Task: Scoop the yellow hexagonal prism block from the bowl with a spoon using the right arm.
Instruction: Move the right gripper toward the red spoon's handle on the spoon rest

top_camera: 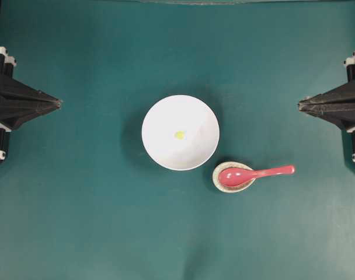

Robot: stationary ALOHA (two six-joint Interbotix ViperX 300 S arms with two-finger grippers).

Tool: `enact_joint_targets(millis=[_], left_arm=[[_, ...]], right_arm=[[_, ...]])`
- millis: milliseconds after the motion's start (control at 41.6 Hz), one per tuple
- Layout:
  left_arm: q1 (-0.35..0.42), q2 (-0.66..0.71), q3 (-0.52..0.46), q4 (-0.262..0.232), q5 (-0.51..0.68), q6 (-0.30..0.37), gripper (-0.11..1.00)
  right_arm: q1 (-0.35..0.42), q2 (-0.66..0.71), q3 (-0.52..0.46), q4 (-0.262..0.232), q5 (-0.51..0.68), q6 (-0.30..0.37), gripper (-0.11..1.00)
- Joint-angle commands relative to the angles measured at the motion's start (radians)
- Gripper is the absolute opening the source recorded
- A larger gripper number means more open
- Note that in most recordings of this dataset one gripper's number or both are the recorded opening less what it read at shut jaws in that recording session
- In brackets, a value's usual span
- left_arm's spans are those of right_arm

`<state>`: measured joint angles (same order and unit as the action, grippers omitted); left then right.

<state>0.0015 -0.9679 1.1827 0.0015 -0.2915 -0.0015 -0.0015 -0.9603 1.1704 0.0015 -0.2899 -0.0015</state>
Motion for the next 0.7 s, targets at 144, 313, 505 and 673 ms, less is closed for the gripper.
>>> enact_joint_targets(millis=[144, 313, 505, 673], left_arm=[[0.0, 0.006, -0.018, 0.009, 0.009, -0.006, 0.0], [0.0, 0.006, -0.018, 0.009, 0.005, -0.006, 0.0], [0.0, 0.008, -0.018, 0.009, -0.002, -0.005, 0.0], [0.0, 0.006, -0.02, 0.009, -0.002, -0.005, 0.0]], right_arm=[[-0.005, 0.025, -0.026, 0.002, 0.097, 0.006, 0.0], [-0.006, 0.023, -0.026, 0.002, 0.103, 0.008, 0.0], [-0.006, 0.031, -0.025, 0.002, 0.11, 0.008, 0.01], [-0.003, 0.049, -0.02, 0.003, 0.117, 0.009, 0.32]])
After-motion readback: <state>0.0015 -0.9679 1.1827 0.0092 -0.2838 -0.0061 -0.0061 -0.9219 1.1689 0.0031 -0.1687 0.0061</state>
